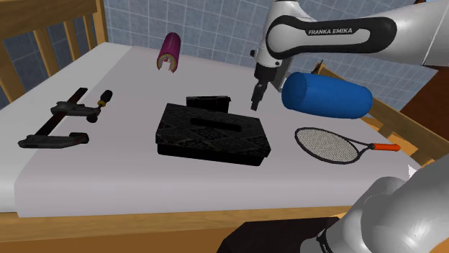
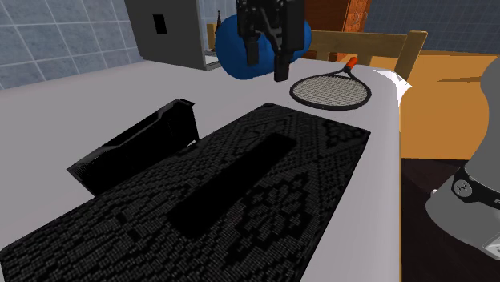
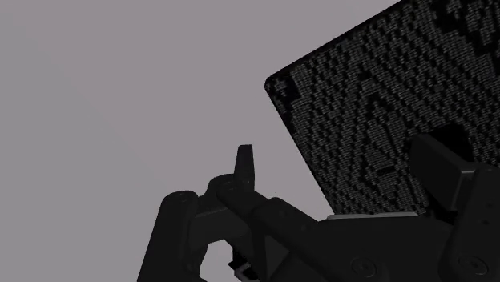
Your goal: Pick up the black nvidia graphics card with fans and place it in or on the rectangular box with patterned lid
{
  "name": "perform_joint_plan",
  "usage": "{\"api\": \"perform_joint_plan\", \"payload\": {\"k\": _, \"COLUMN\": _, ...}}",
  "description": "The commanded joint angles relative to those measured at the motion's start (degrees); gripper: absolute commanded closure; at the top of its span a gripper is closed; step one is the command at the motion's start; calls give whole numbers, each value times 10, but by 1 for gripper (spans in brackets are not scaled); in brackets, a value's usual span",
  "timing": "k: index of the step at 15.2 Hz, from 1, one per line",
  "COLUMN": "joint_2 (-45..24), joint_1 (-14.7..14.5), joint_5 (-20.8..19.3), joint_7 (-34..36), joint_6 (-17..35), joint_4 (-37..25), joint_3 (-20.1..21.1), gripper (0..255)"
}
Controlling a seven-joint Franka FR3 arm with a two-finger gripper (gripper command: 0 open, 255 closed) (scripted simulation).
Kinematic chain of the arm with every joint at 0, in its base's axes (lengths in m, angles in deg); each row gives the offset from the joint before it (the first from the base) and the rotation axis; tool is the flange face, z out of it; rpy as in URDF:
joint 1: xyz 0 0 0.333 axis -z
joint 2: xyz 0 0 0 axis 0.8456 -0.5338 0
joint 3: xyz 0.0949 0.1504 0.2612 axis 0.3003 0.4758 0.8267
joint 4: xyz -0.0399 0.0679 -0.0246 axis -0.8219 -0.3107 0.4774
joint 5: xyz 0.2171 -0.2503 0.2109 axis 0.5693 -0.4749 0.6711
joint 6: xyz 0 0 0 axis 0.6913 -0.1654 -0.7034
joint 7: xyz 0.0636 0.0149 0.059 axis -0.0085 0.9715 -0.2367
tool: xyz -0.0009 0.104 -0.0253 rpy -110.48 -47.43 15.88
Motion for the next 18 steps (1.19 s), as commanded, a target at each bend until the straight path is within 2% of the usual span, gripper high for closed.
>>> {"api": "perform_joint_plan", "payload": {"k": 1, "joint_2": -43, "joint_1": -6, "joint_5": -2, "joint_7": -32, "joint_6": 7, "joint_4": -39, "joint_3": 2, "gripper": 0}}
{"api": "perform_joint_plan", "payload": {"k": 8, "joint_2": -187, "joint_1": -20, "joint_5": -11, "joint_7": -132, "joint_6": 15, "joint_4": -187, "joint_3": 19, "gripper": 0}}
{"api": "perform_joint_plan", "payload": {"k": 16, "joint_2": -348, "joint_1": -41, "joint_5": -32, "joint_7": -231, "joint_6": -6, "joint_4": -386, "joint_3": 47, "gripper": 0}}
{"api": "perform_joint_plan", "payload": {"k": 18, "joint_2": -349, "joint_1": -39, "joint_5": -32, "joint_7": -230, "joint_6": 9, "joint_4": -372, "joint_3": 46, "gripper": 0}}
